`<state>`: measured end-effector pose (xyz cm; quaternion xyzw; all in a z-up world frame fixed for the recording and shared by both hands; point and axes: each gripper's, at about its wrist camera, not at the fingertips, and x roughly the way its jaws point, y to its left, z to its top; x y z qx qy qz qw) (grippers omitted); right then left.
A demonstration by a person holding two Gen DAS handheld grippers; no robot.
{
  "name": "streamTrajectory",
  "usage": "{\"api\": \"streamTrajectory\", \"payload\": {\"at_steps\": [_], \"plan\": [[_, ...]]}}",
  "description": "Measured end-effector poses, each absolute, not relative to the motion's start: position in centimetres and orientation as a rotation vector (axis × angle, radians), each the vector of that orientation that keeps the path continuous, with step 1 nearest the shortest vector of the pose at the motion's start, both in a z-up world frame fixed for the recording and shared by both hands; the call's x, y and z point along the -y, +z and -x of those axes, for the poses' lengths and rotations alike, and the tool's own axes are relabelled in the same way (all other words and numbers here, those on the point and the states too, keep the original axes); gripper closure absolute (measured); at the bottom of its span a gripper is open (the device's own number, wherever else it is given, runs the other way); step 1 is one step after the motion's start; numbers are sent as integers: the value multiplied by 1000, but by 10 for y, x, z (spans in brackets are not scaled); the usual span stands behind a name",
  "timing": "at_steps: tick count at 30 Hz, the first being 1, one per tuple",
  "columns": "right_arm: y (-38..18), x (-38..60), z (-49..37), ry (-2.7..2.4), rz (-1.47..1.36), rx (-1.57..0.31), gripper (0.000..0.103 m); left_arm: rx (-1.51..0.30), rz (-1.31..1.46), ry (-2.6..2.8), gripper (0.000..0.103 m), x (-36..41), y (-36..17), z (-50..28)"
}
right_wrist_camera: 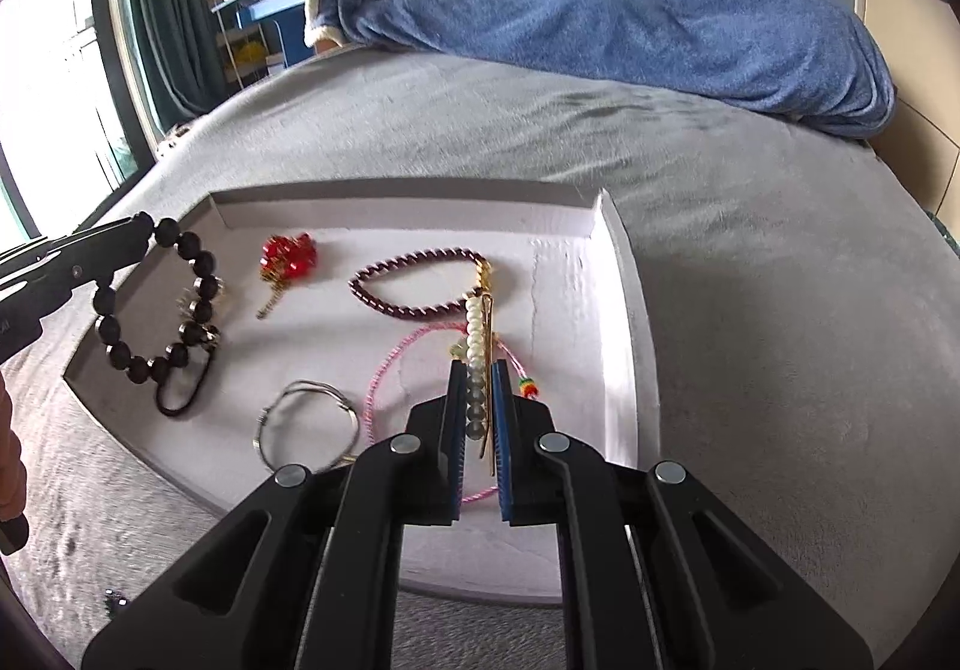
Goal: Organize jewelry
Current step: 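Carry the black bracelet and pearl pin into the tray and release both, then move both tools back toward the blue beaded bracelet and silver bangle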
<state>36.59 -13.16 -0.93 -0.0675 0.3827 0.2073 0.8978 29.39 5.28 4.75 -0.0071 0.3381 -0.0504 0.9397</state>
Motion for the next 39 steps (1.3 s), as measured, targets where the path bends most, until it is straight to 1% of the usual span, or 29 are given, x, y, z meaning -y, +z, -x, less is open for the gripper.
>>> {"api": "streamTrajectory", "payload": {"at_steps": [7,8,9,10,11,12,13,14,15,16,20,22,23,29,31,34,39], "plan": [[-15,125,-365,424,172,-811,95,-731,14,-80,87,-58,32,-296],[-15,125,-365,422,172,-812,95,-735,15,-75,81,-59,31,-295],[-14,125,-365,422,168,-811,93,-733,15,-64,70,-60,30,-293],[-13,125,-363,427,162,-806,88,-727,18,-52,63,-62,30,-291],[-12,125,-362,430,161,-798,79,-721,23,-48,52,-64,30,-289],[-9,124,-359,433,162,-781,73,-717,22,-47,46,-65,31,-288],[-7,124,-354,440,161,-766,64,-711,13,-43,43,-65,31,-285],[-5,125,-352,444,159,-756,61,-708,6,-39,33,-65,32,-283],[-3,125,-349,448,154,-746,61,-699,-4,-31,26,-64,33,-280],[-1,126,-344,451,148,-732,60,-687,-9,-28,25,-64,35,-277],[4,130,-327,449,122,-687,48,-659,-26,-27,16,-62,39,-260],[7,134,-319,440,108,-667,47,-647,-28,-26,15,-61,41,-252],[8,136,-316,437,101,-661,45,-645,-26,-23,14,-62,41,-249],[14,146,-292,425,66,-633,35,-626,6,-11,12,-63,44,-225],[13,150,-284,421,61,-629,34,-622,17,-7,12,-63,42,-216],[12,155,-269,406,60,-614,24,-622,34,-2,11,-64,39,-202],[14,165,-251,396,39,-605,24,-634,66,8,11,-68,32,-184]]}}
